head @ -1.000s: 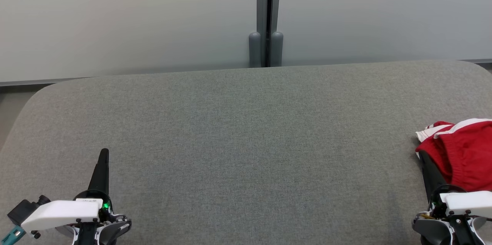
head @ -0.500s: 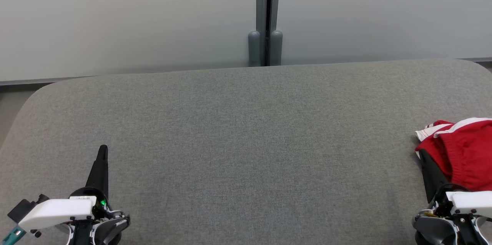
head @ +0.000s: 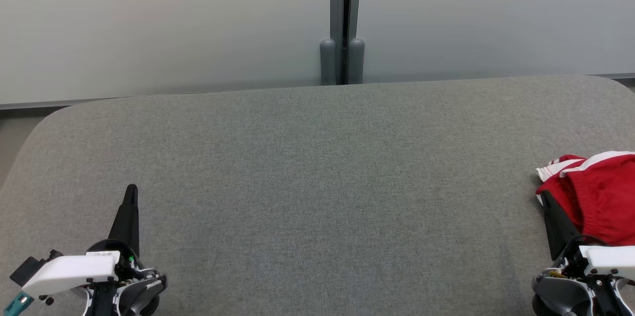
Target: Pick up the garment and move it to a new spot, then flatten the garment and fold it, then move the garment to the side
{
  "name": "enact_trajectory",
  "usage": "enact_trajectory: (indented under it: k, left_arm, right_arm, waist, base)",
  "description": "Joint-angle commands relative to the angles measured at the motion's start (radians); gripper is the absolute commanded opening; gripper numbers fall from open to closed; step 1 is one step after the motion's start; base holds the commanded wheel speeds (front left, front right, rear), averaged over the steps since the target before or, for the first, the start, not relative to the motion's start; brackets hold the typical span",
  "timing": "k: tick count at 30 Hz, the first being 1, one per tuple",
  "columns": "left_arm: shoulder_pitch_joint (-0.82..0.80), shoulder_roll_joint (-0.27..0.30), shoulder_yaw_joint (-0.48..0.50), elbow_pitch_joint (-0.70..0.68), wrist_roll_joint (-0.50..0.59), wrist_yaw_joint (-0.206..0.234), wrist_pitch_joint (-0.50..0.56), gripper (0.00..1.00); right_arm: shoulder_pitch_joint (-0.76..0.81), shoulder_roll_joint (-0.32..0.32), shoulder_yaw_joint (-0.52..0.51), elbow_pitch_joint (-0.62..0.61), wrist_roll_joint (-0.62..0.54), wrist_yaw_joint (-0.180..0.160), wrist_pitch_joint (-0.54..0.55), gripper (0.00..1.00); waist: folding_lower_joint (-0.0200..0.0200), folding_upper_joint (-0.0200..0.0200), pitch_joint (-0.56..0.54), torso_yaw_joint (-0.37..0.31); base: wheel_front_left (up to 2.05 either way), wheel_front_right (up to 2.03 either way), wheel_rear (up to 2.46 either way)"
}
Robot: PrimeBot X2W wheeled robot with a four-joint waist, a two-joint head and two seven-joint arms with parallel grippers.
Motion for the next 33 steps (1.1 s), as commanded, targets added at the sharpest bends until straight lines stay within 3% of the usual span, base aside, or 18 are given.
enact_trajectory:
  k: [1, 33]
  left_arm:
    - [-0.013, 0.002, 0.005, -0.003, -0.001, -0.005, 0.004, 0.00]
    - [-0.013, 0.002, 0.004, -0.003, -0.001, -0.005, 0.004, 0.00]
  right_arm:
    - [-0.009, -0.004, -0.002, -0.003, 0.002, 0.000, 0.004, 0.00]
    - [-0.009, -0.004, -0.002, -0.003, 0.002, 0.000, 0.003, 0.00]
  waist:
    - [0.0000, 0.0000, 0.000, 0.000]
    - [0.0000, 0.0000, 0.000, 0.000]
  base:
    - [0.00, 0.00, 0.00]
    - [0.00, 0.00, 0.00]
